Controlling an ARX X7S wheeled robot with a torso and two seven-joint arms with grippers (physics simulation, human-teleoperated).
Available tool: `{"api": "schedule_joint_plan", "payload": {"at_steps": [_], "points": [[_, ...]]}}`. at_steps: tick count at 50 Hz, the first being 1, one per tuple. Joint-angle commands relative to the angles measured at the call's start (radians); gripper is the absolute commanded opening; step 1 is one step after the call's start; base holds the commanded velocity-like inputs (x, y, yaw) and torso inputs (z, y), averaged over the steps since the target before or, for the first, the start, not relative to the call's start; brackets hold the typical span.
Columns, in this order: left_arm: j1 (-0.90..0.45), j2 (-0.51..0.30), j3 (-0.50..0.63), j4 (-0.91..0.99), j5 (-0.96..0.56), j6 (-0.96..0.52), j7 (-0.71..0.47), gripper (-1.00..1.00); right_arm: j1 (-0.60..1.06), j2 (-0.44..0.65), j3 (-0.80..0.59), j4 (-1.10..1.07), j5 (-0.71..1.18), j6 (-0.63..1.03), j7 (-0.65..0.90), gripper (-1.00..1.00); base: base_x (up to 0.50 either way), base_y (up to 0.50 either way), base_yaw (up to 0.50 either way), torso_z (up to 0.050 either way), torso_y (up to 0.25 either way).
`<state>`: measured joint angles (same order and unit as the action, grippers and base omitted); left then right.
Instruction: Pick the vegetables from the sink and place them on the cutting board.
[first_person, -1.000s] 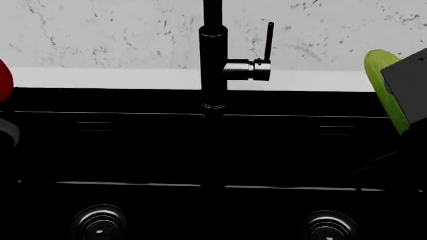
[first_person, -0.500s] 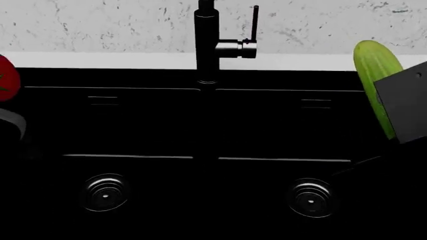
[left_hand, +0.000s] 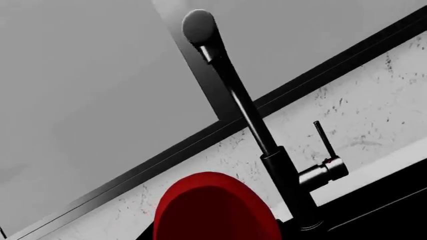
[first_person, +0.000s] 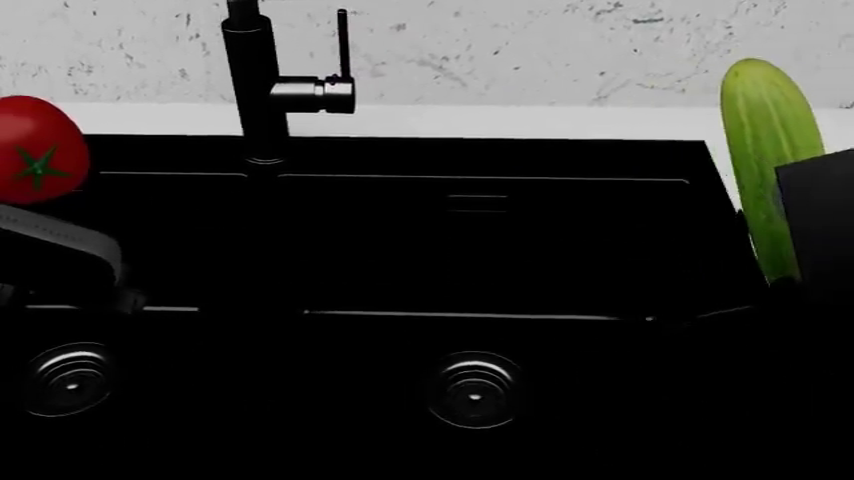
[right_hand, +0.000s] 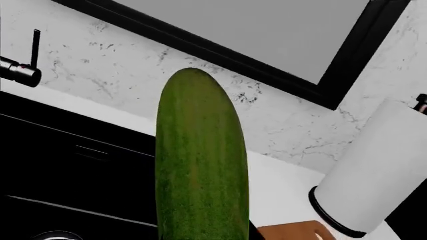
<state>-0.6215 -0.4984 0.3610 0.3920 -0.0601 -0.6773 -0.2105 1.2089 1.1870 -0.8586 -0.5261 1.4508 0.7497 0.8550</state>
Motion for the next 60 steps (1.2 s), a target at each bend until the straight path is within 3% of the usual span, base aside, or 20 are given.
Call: {"api": "schedule_joint_plan", "payload": {"at_steps": [1, 4, 12, 16, 21, 32, 60], "points": [[0.023, 0.065, 0.025, 0.02, 0.016, 0.041, -0.087, -1.0, -0.108, 0.056, 0.026, -0.069, -0.039, -0.15, 0.042, -1.0, -0.01, -0.5, 0.0, 0.0, 0.0], [-0.008, 0.081, 0.055, 0.004, 0.028, 0.075, -0.079, -1.0, -0.138, 0.06, 0.02, -0.059, -0.06, -0.182, 0.043, -1.0, -0.01, -0.5, 0.0, 0.0, 0.0], [-0.053, 0.136, 0.076, 0.017, 0.007, -0.032, -0.078, -1.0, -0.131, 0.067, 0.032, -0.05, -0.071, -0.188, 0.064, -1.0, -0.01, -0.5, 0.0, 0.0, 0.0], [-0.099, 0.144, 0.112, 0.009, 0.013, -0.089, -0.056, -1.0, -0.076, 0.01, 0.023, -0.004, -0.074, -0.115, 0.063, -1.0, -0.09, -0.5, 0.0, 0.0, 0.004], [-0.114, 0.146, 0.131, -0.008, 0.023, -0.04, -0.049, -1.0, -0.035, -0.027, 0.029, 0.027, -0.093, -0.092, 0.064, -1.0, -0.02, -0.5, 0.0, 0.0, 0.0], [-0.12, 0.144, 0.148, 0.03, 0.032, -0.043, -0.052, -1.0, -0.094, 0.057, 0.062, -0.044, -0.092, -0.19, 0.102, -1.0, 0.0, -0.5, 0.0, 0.0, 0.001], [-0.143, 0.164, 0.158, 0.091, 0.017, -0.104, -0.05, -1.0, -0.115, 0.054, 0.057, -0.067, -0.081, -0.193, 0.097, -1.0, 0.0, -0.5, 0.0, 0.0, 0.001]]}}
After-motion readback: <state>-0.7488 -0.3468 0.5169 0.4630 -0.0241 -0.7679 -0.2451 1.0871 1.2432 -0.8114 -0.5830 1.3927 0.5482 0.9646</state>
